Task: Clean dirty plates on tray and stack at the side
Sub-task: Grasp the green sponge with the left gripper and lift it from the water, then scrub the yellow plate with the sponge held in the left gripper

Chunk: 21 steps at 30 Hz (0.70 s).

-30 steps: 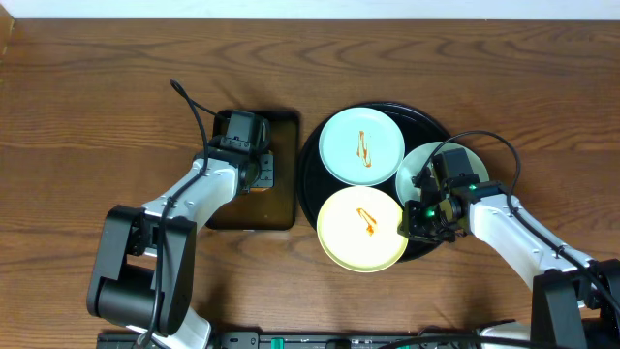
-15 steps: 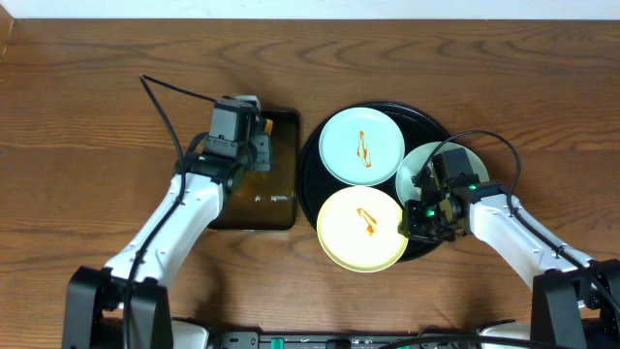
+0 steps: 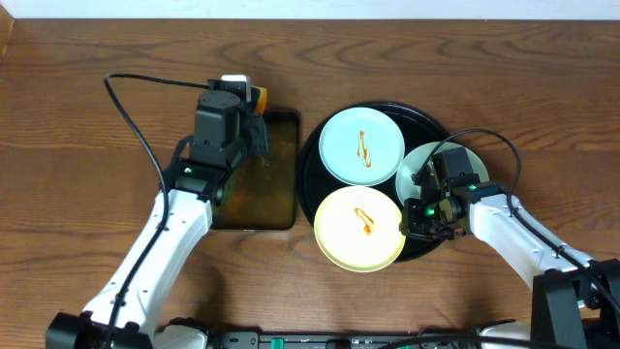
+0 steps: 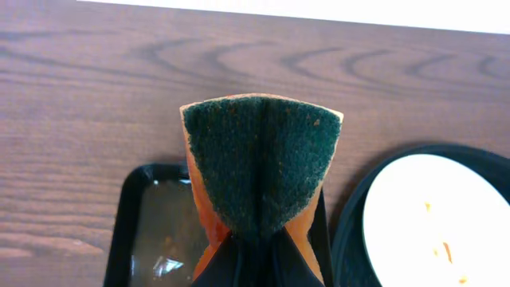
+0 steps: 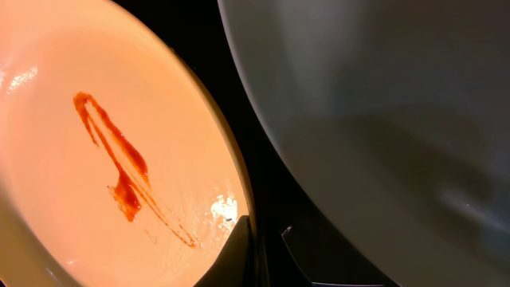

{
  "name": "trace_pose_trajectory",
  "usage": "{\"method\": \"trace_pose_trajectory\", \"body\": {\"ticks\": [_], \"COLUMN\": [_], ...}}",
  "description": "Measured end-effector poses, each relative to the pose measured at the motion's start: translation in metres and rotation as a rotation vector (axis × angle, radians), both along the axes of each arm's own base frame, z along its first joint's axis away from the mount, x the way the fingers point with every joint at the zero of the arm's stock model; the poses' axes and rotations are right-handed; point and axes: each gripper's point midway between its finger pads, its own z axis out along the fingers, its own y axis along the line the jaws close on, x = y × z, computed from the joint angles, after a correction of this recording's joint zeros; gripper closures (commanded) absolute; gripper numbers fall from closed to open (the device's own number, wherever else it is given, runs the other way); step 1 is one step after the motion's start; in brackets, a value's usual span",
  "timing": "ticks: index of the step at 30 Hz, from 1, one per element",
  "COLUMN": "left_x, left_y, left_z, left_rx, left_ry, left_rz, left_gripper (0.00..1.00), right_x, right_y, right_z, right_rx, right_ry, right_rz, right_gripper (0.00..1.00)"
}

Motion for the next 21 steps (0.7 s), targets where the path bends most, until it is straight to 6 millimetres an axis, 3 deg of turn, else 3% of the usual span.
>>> {"method": "trace_pose_trajectory", "body": {"ticks": [9,21], "left_x": [0.0049,0.0052], "left_y": [0.001,0.0013], "left_z": [0.0116,0.0121], "left_rx": [-0.004,-0.004], "left_ry": [-0.048,-0.051], "left_rz": [0.01,0.012], "left_gripper": [0.93,0.93], "right_x": [-0.0001,0.0005], "right_y": [0.0001,-0.0005], "right_z": [0.0,-0.0002], "right_rx": [0.0,-0.004], "right_ry": [0.0,-0.002], "right_rz": [0.0,0.0], "right_gripper": [0.99,0.99]}}
